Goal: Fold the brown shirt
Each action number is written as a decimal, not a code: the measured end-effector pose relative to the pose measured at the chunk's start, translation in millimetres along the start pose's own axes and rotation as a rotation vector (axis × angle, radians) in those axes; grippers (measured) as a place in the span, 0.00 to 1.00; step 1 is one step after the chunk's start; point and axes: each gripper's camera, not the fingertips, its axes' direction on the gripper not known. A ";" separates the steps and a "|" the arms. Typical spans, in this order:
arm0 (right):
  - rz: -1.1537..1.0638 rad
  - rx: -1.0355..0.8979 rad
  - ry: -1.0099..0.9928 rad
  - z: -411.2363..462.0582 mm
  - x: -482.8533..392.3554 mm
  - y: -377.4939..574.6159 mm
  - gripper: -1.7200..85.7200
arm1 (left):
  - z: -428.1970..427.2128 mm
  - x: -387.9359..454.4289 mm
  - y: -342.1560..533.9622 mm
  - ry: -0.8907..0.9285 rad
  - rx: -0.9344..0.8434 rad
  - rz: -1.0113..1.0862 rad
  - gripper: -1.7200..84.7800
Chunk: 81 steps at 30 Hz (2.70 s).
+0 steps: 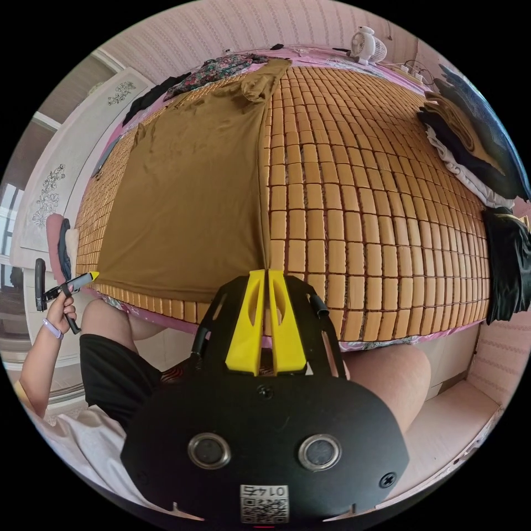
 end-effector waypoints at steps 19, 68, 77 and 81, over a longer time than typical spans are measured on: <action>0.010 0.104 -0.063 -44.6 57.4 18.6 0.07 | -9.7 -13.7 39.4 -0.022 0.191 0.159 0.08; 0.075 0.321 0.085 -112.4 221.3 -122.7 0.10 | 229.0 315.8 -140.9 0.175 0.168 0.789 0.06; -0.035 0.251 0.242 -85.8 227.2 -155.2 0.03 | 261.9 345.6 -148.2 0.113 0.132 0.802 0.06; 0.153 0.487 0.101 -144.7 263.4 -72.5 0.03 | 262.4 358.1 -151.7 0.110 0.132 0.827 0.06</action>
